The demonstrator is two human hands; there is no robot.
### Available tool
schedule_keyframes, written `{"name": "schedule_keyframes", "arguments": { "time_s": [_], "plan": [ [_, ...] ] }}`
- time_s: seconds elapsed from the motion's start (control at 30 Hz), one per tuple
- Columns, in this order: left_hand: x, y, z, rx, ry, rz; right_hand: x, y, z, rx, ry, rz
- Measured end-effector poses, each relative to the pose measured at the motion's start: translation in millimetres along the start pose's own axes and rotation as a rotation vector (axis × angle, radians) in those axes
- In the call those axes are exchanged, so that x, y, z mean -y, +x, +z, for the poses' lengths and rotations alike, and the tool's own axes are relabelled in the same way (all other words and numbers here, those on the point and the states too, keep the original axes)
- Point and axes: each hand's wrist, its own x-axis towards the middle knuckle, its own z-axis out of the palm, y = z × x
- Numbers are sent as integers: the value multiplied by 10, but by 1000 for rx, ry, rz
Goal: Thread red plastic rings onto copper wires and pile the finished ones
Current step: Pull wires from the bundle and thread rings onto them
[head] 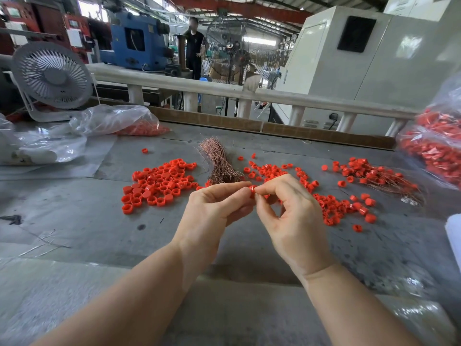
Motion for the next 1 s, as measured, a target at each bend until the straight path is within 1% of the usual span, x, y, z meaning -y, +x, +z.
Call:
{"name": "schedule_keyframes", "arguments": {
  "time_s": [0.47, 0.83, 1.0],
  "plan": [
    [5, 10, 4, -23, -33, -22, -8, -10, -5, 27, -37, -21],
    [22, 0, -1, 2, 9, 54, 25, -18, -14, -10, -142, -64],
    [24, -2, -2, 4, 13, 58, 27, -19, -18, -14, -121, -65]
  ]
}}
